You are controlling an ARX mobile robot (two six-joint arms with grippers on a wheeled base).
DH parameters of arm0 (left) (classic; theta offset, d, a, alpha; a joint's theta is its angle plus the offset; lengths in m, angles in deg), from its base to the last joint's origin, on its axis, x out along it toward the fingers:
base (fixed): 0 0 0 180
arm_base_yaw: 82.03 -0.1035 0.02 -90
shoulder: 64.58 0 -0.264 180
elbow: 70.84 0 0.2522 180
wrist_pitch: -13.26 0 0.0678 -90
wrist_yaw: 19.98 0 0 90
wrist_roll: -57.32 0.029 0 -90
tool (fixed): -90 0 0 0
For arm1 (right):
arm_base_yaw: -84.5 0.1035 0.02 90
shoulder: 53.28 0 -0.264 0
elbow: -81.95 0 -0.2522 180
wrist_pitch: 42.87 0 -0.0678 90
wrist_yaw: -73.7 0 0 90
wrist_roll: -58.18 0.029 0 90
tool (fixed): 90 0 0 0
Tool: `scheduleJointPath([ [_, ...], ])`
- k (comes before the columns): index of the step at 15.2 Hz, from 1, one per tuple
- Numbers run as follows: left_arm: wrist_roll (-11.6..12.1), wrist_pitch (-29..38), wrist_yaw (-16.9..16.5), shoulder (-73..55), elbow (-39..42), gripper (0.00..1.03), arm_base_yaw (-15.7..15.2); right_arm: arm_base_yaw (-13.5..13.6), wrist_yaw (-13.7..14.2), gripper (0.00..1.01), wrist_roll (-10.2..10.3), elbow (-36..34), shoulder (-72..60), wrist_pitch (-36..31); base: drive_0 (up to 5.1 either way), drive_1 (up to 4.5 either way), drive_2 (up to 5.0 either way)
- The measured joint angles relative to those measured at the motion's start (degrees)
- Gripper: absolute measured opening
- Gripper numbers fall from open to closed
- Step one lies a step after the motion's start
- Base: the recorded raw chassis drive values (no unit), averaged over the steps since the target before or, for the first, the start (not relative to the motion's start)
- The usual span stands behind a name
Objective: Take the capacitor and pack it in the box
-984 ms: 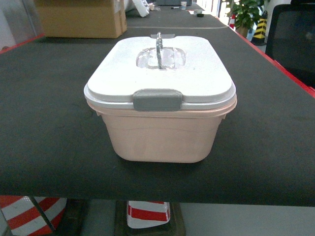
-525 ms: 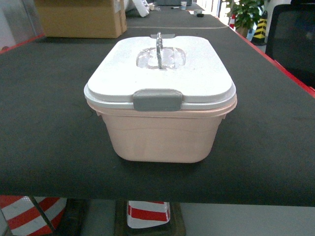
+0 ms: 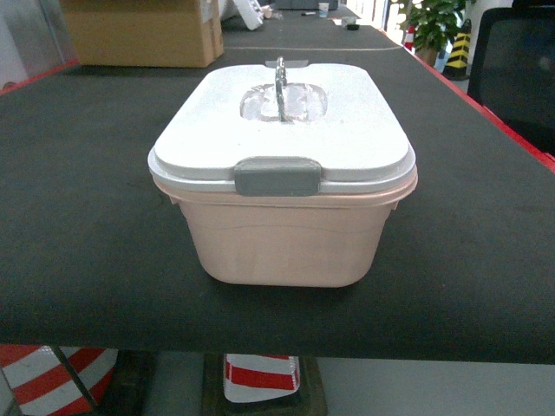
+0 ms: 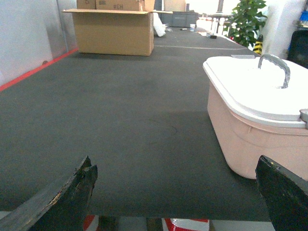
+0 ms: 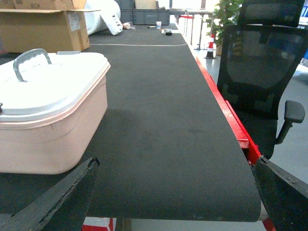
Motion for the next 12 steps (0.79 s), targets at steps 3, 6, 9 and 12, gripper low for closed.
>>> scheduleJointPath([
  [3, 0.0, 0.0, 0.0, 0.0, 0.0, 0.98, 0.0, 0.0, 0.0, 0.98, 0.0, 0.0, 0.0, 0.0, 0.0, 0.0, 0.0],
  [6, 0.0, 0.0, 0.0, 0.0, 0.0, 0.98, 0.0, 0.0, 0.0, 0.98, 0.0, 0.0, 0.0, 0.0, 0.0, 0.0, 0.0],
  [9, 0.0, 0.0, 0.0, 0.0, 0.0, 0.98, 0.0, 0.0, 0.0, 0.98, 0.0, 0.0, 0.0, 0.0, 0.0, 0.0, 0.0],
  [12, 0.0, 0.0, 0.0, 0.0, 0.0, 0.98, 0.0, 0.0, 0.0, 0.98, 0.0, 0.0, 0.0, 0.0, 0.0, 0.0, 0.0],
])
